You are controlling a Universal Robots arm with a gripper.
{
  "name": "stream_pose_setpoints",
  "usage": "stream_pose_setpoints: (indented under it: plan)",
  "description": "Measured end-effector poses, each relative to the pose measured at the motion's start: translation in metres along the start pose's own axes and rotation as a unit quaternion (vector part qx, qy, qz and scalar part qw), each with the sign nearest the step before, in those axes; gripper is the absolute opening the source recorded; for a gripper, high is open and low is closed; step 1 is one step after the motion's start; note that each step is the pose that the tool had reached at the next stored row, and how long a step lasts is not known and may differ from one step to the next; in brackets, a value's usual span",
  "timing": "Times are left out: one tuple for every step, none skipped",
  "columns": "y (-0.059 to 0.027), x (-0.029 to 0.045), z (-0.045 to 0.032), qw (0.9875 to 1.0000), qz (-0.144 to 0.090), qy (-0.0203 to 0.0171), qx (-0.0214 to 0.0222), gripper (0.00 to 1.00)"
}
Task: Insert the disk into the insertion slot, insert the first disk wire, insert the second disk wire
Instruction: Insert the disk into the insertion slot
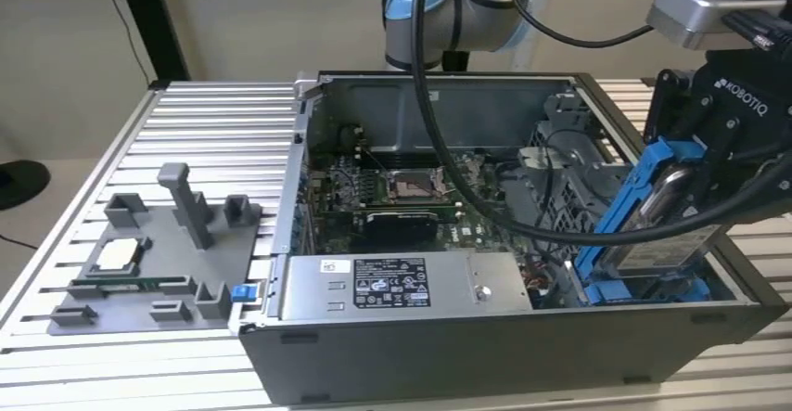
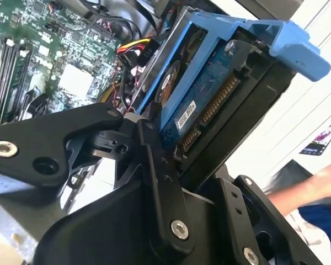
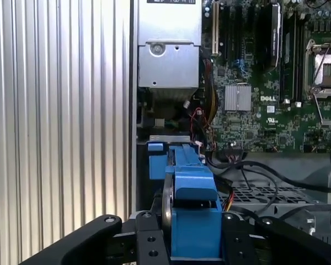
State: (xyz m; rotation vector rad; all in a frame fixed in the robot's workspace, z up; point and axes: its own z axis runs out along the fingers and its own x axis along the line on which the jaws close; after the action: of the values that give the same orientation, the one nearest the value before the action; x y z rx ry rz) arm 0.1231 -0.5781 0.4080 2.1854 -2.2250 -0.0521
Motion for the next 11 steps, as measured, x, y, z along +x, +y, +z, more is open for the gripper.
stream_pose_setpoints:
  plan:
    - [0.0000,0.0002,0.0018,1.0000,0.000,0.0000,-0.0001,0.00]
    - [-0.0001,0.0003,0.0036,1.0000,0.000,-0.0001,-0.0001,0.00]
    - [-0.0002,0.0005,0.0054,1.0000,0.000,0.0000,-0.0003,0.00]
    - [-0.0003,0.0006,0.0072,1.0000,0.000,0.0000,-0.0003,0.00]
    - [-0.0004,0.0007,0.0091,1.0000,0.000,-0.0001,-0.0004,0.00]
    - [-0.0004,0.0008,0.0108,1.0000,0.000,-0.0001,-0.0004,0.00]
    - [-0.0005,0.0008,0.0127,1.0000,0.000,-0.0001,-0.0005,0.00]
    - [-0.0006,0.0009,0.0145,1.0000,0.000,-0.0002,-0.0006,0.00]
    - [-0.0006,0.0009,0.0152,1.0000,0.000,-0.0003,-0.0006,0.00]
    - [-0.0006,0.0009,0.0151,1.0000,0.000,-0.0003,-0.0007,0.00]
    - [-0.0006,0.0009,0.0151,1.0000,0.000,-0.0003,-0.0006,0.00]
